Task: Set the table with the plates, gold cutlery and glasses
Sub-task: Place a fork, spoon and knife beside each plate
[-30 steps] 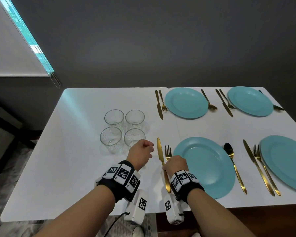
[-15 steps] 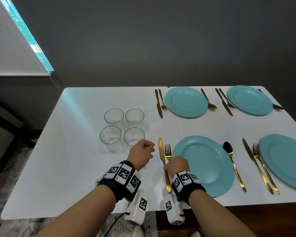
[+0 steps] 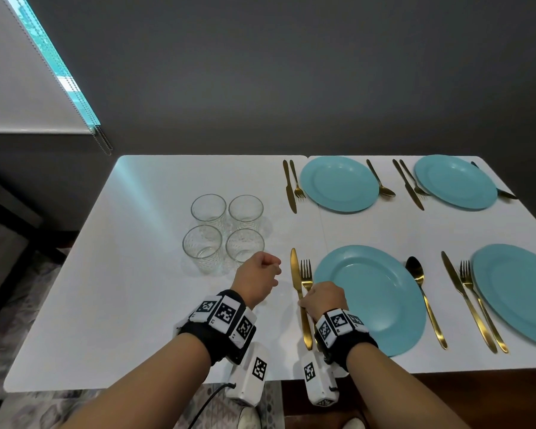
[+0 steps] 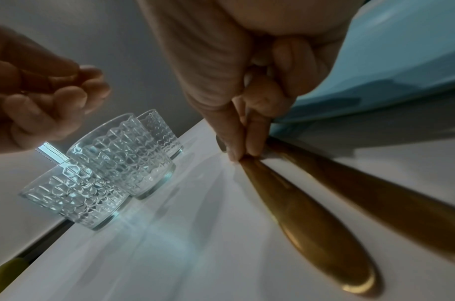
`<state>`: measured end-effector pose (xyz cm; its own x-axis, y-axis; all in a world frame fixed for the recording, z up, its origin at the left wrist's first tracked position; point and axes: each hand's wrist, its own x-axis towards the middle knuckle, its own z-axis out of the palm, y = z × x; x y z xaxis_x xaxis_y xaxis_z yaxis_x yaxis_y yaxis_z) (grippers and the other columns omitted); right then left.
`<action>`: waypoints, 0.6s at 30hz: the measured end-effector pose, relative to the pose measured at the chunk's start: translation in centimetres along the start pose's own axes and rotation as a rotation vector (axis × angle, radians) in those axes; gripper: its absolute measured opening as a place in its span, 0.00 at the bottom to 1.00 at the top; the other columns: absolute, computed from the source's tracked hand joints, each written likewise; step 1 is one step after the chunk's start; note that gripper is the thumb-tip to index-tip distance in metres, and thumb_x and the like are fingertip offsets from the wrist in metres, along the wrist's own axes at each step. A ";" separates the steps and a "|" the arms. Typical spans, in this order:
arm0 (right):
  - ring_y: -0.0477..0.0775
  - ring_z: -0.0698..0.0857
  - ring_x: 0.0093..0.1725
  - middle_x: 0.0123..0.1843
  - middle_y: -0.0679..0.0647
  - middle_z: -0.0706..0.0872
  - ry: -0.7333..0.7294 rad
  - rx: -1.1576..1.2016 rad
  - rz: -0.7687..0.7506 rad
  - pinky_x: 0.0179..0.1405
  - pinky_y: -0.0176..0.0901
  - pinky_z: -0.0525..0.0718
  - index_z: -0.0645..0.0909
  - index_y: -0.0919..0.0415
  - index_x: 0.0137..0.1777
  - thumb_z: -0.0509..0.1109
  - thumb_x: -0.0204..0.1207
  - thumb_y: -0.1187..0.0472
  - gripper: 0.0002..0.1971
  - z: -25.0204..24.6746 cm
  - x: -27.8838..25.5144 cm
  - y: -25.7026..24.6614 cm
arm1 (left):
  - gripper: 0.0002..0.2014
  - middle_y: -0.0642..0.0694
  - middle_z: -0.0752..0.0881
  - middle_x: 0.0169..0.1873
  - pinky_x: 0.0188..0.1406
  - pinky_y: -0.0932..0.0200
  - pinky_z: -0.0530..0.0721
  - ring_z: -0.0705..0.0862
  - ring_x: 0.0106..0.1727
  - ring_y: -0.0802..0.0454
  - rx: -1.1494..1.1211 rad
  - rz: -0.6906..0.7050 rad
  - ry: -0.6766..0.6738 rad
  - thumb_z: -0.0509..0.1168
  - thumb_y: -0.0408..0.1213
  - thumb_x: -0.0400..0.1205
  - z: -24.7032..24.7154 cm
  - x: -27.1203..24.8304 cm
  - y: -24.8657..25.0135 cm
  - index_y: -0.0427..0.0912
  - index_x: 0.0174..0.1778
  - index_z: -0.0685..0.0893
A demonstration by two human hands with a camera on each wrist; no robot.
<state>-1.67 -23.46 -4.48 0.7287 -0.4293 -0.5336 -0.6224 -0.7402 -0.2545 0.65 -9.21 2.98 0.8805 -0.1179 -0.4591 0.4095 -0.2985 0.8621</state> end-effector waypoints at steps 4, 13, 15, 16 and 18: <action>0.54 0.88 0.48 0.49 0.55 0.90 0.001 -0.021 -0.009 0.45 0.40 0.84 0.87 0.61 0.51 0.72 0.73 0.52 0.13 -0.1 -0.2 -0.1 | 0.07 0.51 0.83 0.39 0.32 0.64 0.75 0.81 0.34 0.56 0.002 -0.001 0.004 0.58 0.32 0.82 0.0 0.0 0.0 0.48 0.43 0.79; 0.54 0.88 0.48 0.48 0.55 0.90 0.010 -0.016 -0.008 0.45 0.40 0.84 0.87 0.62 0.49 0.70 0.74 0.55 0.11 -0.1 -0.7 0.0 | 0.06 0.50 0.84 0.41 0.32 0.65 0.74 0.81 0.34 0.56 0.005 0.000 0.002 0.58 0.32 0.82 0.2 -0.2 0.2 0.45 0.47 0.79; 0.54 0.88 0.48 0.48 0.55 0.90 0.009 -0.002 -0.008 0.44 0.40 0.84 0.87 0.62 0.49 0.71 0.74 0.55 0.11 -0.1 -0.7 0.1 | 0.06 0.50 0.84 0.41 0.32 0.65 0.75 0.81 0.35 0.56 0.006 -0.001 0.004 0.58 0.32 0.82 0.2 -0.2 0.2 0.46 0.46 0.79; 0.54 0.88 0.48 0.48 0.55 0.90 0.008 -0.003 -0.009 0.45 0.40 0.84 0.87 0.62 0.49 0.71 0.75 0.55 0.11 -0.1 -0.7 0.1 | 0.06 0.50 0.84 0.41 0.32 0.65 0.75 0.81 0.35 0.56 0.008 0.000 0.005 0.58 0.32 0.82 0.2 -0.2 0.2 0.46 0.46 0.79; 0.54 0.88 0.48 0.48 0.55 0.90 0.003 -0.008 -0.010 0.46 0.40 0.85 0.87 0.62 0.49 0.71 0.75 0.54 0.12 -0.1 -0.7 0.1 | 0.06 0.50 0.84 0.41 0.32 0.65 0.75 0.81 0.35 0.56 0.007 0.001 0.006 0.57 0.32 0.82 0.2 -0.2 0.2 0.46 0.47 0.79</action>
<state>-2.23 -23.26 -4.03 0.7357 -0.4238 -0.5283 -0.6128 -0.7487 -0.2528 0.51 -9.40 3.27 0.8821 -0.1126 -0.4574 0.4074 -0.3051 0.8608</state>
